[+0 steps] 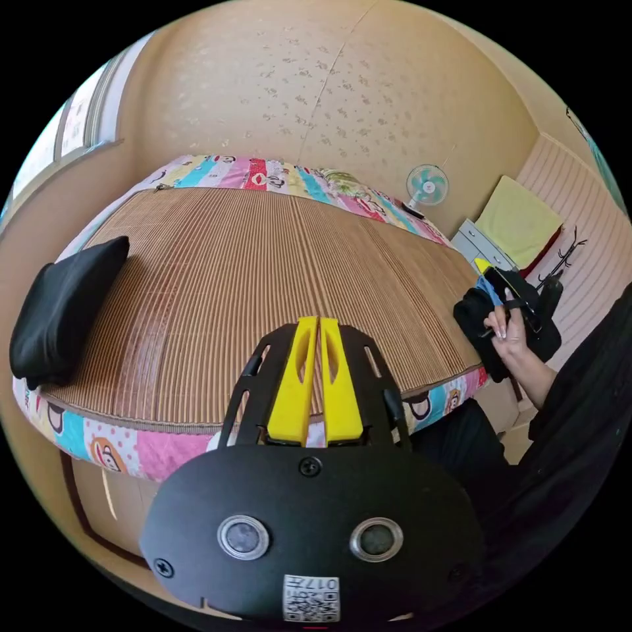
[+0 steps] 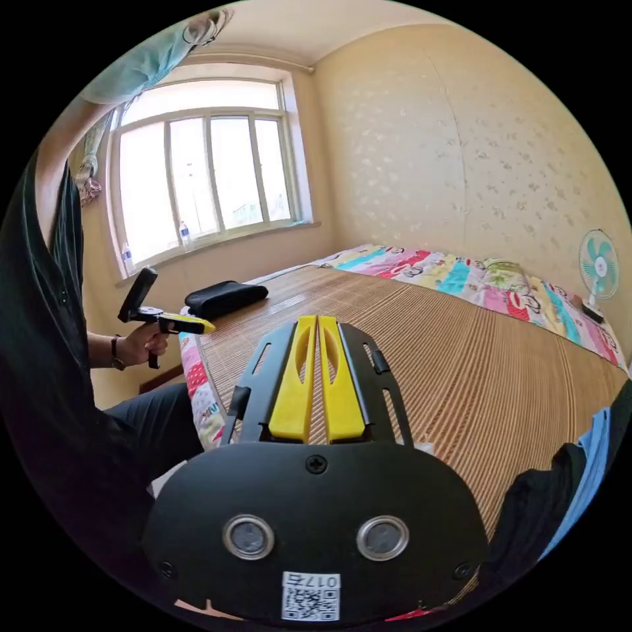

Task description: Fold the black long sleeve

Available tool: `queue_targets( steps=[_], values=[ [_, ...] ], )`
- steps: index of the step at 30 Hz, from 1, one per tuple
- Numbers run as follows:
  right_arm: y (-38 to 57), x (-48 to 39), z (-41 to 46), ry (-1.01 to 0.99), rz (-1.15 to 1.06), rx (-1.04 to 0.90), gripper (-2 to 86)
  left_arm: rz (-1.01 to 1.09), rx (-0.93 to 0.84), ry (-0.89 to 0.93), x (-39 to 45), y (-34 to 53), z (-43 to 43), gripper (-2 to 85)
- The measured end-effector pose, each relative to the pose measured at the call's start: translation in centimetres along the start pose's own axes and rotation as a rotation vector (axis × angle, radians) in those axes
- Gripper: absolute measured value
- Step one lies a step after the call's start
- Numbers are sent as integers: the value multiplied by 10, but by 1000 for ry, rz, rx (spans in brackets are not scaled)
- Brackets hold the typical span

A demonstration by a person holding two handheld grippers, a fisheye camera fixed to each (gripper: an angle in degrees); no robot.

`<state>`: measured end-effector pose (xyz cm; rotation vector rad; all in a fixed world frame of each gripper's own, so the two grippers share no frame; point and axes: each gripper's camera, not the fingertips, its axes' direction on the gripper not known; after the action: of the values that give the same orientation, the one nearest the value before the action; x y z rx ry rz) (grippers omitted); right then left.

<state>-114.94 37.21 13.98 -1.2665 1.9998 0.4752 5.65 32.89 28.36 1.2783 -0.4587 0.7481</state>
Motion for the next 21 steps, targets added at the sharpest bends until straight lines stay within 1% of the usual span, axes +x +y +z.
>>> queue_targets(
  steps=[1,2,3,4,5,6,8,10,11,13,14,15,16,17,18,19,20,21],
  values=[
    [-10,12,-17,100,-14,52,4,-19,5,33,20,-11,14,-5],
    [-16,15,-24,149,-31,73,4,-28,7,63,42,-17,23,-6],
    [-29,22,-34,253,-59,93,5,-23,1,81,53,-20,27,-6],
    [-45,30,-42,357,-51,83,6,-5,-31,122,76,-25,33,-6],
    [-54,37,-47,401,-24,71,7,23,-82,174,98,-33,37,-6],
    [-71,54,-59,460,50,41,9,37,-107,203,108,-37,38,-6],
    [-98,85,-88,487,185,-10,14,82,-148,302,139,-58,25,-6],
    [-127,127,-141,560,375,-26,26,103,-138,325,155,-78,6,-5],
    [-133,135,-155,595,403,-31,29,117,-128,312,164,-93,-9,-5],
    [-150,169,-203,845,523,-119,49,130,-110,287,171,-114,-33,-5],
    [-154,177,-213,903,540,-144,55,134,-90,276,173,-128,-51,-5],
    [-158,193,-225,997,550,-210,66,135,-81,270,174,-134,-60,-5],
    [-157,216,-232,1030,610,-287,75,135,-65,254,174,-146,-78,-5],
    [-155,228,-234,1020,648,-328,79,137,-52,237,174,-156,-95,-5],
    [-149,252,-232,988,733,-409,85,140,-45,229,175,-161,-103,-5],
    [-140,274,-226,907,832,-463,81,144,-27,214,175,-170,-118,-5],
    [-135,282,-222,850,871,-480,79,146,-5,199,176,-177,-132,-5],
    [-127,292,-212,764,946,-502,57,143,6,192,177,-180,-138,-5]
  ],
)
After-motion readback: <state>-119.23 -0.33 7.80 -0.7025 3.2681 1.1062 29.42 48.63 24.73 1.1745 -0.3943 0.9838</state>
